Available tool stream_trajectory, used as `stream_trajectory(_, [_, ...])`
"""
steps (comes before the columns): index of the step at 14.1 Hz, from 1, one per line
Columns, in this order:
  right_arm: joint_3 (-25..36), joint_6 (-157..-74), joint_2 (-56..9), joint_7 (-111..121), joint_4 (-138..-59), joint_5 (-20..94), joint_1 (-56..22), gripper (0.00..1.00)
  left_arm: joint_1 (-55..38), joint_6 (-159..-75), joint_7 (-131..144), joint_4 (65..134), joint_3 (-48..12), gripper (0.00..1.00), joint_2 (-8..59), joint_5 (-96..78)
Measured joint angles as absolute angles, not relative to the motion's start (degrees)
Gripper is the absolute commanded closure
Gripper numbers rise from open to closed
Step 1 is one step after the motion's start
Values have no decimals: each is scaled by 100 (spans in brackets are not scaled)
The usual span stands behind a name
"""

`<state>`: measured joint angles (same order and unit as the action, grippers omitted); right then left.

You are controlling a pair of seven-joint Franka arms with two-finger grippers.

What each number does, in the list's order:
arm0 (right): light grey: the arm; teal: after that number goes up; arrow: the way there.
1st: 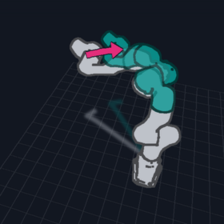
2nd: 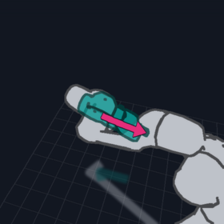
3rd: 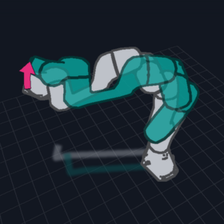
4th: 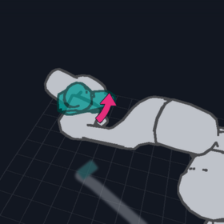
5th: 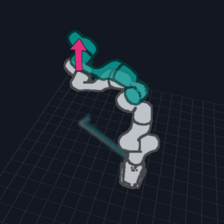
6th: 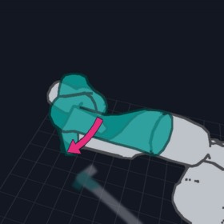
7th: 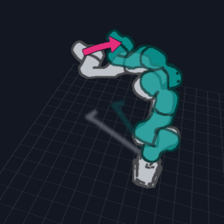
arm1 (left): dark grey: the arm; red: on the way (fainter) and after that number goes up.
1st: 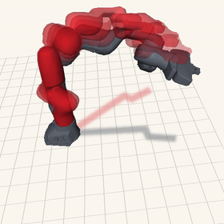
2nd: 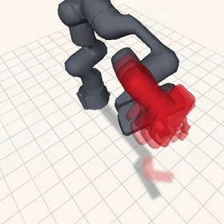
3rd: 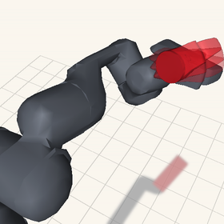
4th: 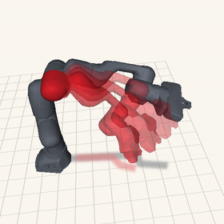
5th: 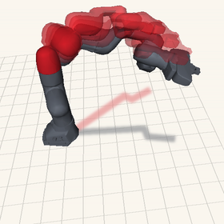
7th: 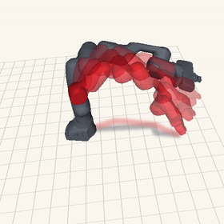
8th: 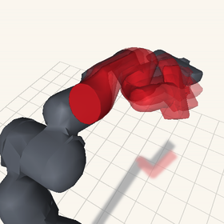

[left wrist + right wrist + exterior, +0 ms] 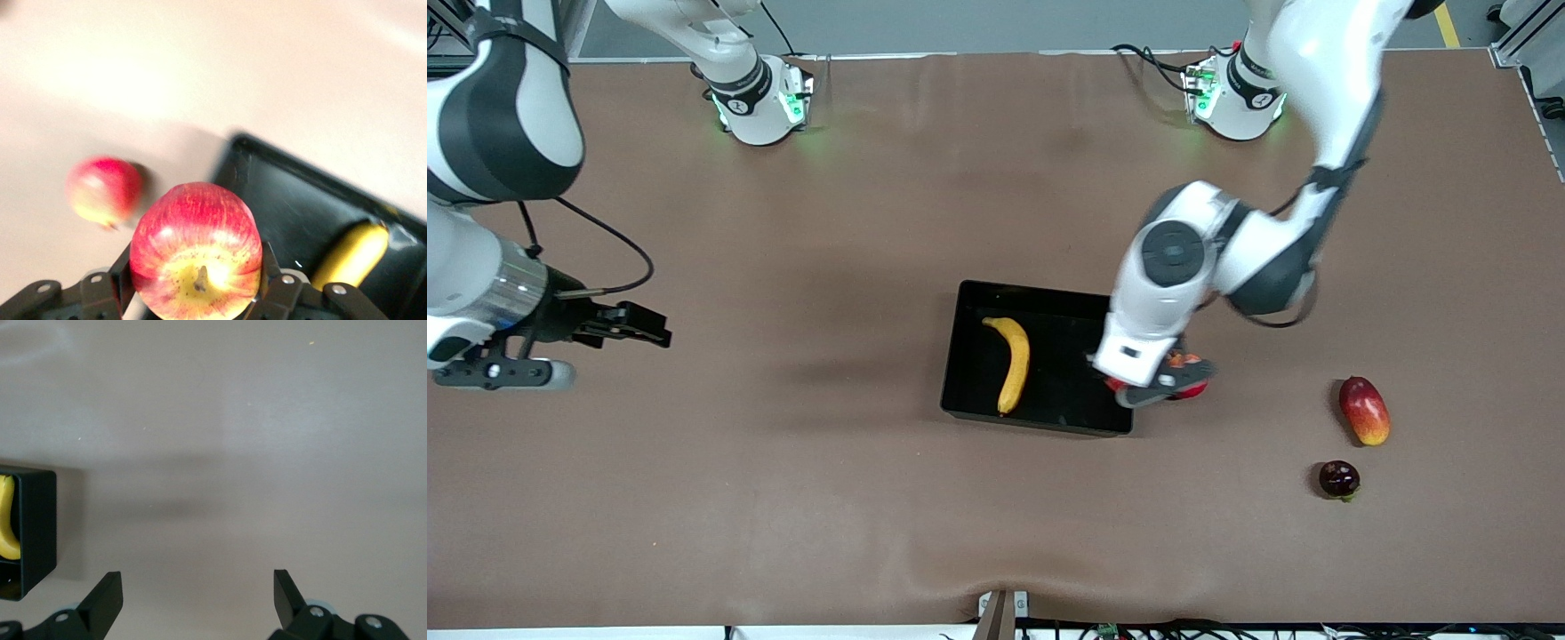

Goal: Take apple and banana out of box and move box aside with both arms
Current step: 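Lower the apple beside the mango and open the left gripper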

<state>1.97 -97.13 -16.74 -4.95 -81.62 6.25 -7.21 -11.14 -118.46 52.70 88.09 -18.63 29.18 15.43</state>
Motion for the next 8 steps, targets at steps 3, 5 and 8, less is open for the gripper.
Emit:
stream_trajectory(3, [184, -9711, -1895, -506, -8170, 1067, -1024, 0, -256, -11649, 4335, 8966, -1892, 100, 2814, 1542])
stream_trajectory(5, [183, -9712, -2163, -504, -8172, 1318, -1112, 0, 288, -11653, 3742, 9122, -1887, 100, 2895, 1542])
stream_trajectory(8, [183, -9724, -2561, -497, -8165, 1340, -1195, 0, 1146, -11990, 2901, 9228, -1884, 100, 3291, 1543])
